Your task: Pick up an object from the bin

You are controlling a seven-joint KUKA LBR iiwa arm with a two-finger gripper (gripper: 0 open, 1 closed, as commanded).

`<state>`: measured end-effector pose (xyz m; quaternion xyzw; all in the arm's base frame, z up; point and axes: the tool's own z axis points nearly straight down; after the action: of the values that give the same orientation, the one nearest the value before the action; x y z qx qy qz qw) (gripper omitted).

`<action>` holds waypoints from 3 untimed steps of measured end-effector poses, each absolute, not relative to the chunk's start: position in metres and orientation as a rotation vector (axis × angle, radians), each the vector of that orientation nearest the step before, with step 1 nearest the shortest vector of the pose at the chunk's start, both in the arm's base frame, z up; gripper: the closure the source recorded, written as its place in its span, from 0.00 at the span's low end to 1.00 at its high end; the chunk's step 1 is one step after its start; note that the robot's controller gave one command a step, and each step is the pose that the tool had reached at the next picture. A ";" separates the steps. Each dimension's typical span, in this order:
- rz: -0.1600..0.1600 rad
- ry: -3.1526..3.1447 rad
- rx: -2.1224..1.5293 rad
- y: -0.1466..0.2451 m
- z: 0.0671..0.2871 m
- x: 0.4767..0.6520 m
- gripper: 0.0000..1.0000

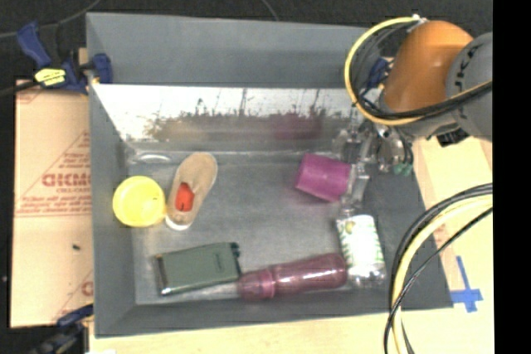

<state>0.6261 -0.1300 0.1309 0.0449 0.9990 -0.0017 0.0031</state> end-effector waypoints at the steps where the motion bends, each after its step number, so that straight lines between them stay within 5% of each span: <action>1: -0.002 3.119 0.259 -0.112 0.130 0.619 0.00; 2: -0.008 3.124 0.223 -0.112 0.070 0.622 0.00; 3: 0.000 3.083 0.541 -0.104 0.070 0.621 1.00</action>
Offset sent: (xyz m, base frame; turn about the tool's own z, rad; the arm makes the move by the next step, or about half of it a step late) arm -0.0050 0.0195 -0.0609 0.0525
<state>0.6206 -0.1035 0.0704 0.1730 0.9849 -0.0001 0.0057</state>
